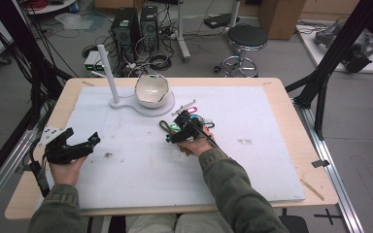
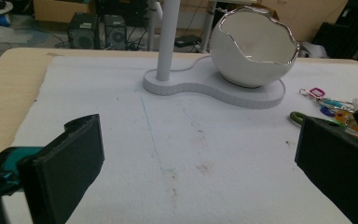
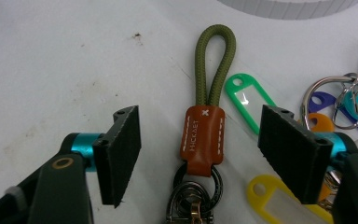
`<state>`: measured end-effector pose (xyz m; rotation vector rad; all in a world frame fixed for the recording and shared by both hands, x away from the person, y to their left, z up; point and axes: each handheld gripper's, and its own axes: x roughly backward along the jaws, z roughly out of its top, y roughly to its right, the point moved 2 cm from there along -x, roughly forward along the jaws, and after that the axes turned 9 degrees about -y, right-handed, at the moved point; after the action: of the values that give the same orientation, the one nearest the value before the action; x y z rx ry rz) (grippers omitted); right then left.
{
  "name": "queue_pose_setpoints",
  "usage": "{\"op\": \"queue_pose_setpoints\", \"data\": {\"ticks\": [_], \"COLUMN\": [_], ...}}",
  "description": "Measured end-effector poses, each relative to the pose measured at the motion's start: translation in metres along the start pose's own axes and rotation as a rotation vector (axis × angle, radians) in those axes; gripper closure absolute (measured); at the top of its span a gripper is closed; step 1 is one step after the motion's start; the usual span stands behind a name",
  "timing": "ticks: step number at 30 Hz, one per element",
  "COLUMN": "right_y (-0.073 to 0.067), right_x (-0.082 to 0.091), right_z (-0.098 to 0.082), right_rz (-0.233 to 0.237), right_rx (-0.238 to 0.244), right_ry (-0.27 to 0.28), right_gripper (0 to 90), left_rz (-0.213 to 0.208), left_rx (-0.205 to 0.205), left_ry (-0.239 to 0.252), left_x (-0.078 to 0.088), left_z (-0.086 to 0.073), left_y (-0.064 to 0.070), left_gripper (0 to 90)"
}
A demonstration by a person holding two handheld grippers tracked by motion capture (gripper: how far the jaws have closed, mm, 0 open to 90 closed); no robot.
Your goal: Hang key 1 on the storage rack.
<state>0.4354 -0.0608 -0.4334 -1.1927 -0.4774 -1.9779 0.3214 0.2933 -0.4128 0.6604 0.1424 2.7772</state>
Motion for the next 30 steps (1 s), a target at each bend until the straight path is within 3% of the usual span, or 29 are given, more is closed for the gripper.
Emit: {"op": "queue_pose_setpoints", "data": {"ticks": [8,13,17,21,30], "right_y": [0.0031,0.0037,0.0026,-0.001,-0.0008], "right_x": [-0.0023,-0.005,-0.0086,-0.0086,-0.006], "right_z": [-0.0011,-0.0019,-0.0027,-0.0028,-0.0033], "right_rz": [-0.008,-0.021,-0.012,-0.047,-0.06], "right_rx": [-0.014,-0.034,-0.013,0.018,0.0], "right_ry": [-0.019,-0.034,-0.055,-0.059,-0.057], "right_gripper": [42.8,54.7,65.2,70.3,74.6], "left_rz": [-0.002,-0.004,-0.007,-0.007,-0.008], "left_rx": [-0.001,-0.002,-0.003,-0.002,-0.003], "left_ry": [0.0,-0.002,-0.002,-0.002,-0.002], "left_x": [-0.0003,-0.0004,-0.0005,-0.0006,-0.0005], "left_z": [0.0,-0.0001,-0.0001,-0.0001,-0.0002], "left_y": [-0.0001,0.0001,0.0003,0.0003,0.0001], "left_gripper": [1.7,1.7,1.7,1.7,1.7]}}
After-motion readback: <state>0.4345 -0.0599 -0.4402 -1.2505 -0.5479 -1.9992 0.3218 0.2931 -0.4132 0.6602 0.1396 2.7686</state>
